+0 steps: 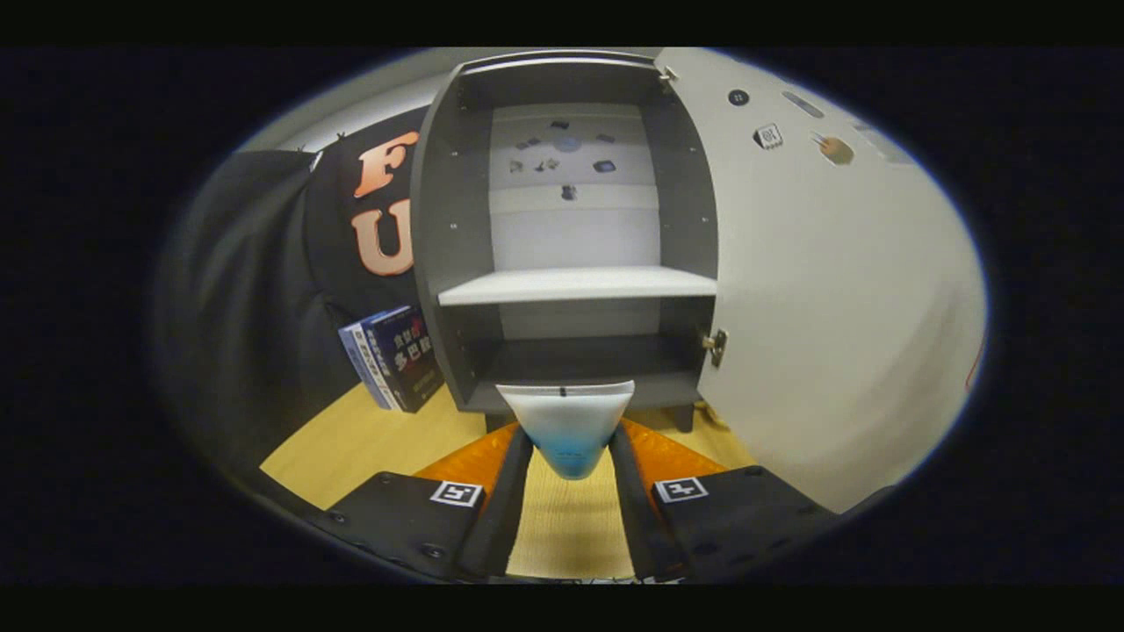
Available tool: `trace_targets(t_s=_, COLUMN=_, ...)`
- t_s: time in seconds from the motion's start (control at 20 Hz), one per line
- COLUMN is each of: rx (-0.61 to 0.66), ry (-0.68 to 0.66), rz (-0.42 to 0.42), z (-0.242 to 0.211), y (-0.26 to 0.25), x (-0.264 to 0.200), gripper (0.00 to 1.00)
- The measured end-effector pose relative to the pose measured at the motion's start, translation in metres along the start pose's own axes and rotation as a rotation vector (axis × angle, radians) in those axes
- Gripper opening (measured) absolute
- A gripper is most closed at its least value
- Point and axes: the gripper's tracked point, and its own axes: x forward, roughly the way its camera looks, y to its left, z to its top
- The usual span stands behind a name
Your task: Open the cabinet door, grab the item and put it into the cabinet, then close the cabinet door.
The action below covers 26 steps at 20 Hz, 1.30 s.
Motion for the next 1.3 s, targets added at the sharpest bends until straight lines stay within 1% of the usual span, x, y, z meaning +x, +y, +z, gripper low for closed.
trace_targets(t_s=0.15, rx=0.026, ry=-0.065, rz=0.046, z=0.075, y=0.001, x=0.011, gripper=0.57)
trace_targets(t_s=0.25, rx=0.005, ry=-0.151, rz=0.083, z=0.123, y=0.006, x=0.021, gripper=0.58)
trace_targets(t_s=0.35, rx=-0.034, ry=-0.193, rz=0.114, z=0.155, y=0.011, x=0.036, gripper=0.57)
trace_targets(t_s=0.45, rx=-0.079, ry=-0.202, rz=0.139, z=0.181, y=0.012, x=0.056, gripper=0.57)
trace_targets(t_s=0.55, rx=-0.131, ry=-0.133, rz=0.127, z=0.190, y=0.005, x=0.084, gripper=0.57)
trace_targets(t_s=0.6, rx=-0.140, ry=-0.120, rz=0.127, z=0.195, y=0.004, x=0.100, gripper=0.57)
trace_targets(t_s=0.8, rx=-0.112, ry=-0.074, rz=0.156, z=0.208, y=0.002, x=0.151, gripper=0.57)
trace_targets(t_s=1.1, rx=-0.073, ry=0.042, rz=0.174, z=0.182, y=-0.003, x=0.204, gripper=0.57)
trace_targets(t_s=1.3, rx=-0.038, ry=0.103, rz=0.177, z=0.161, y=-0.001, x=0.222, gripper=0.58)
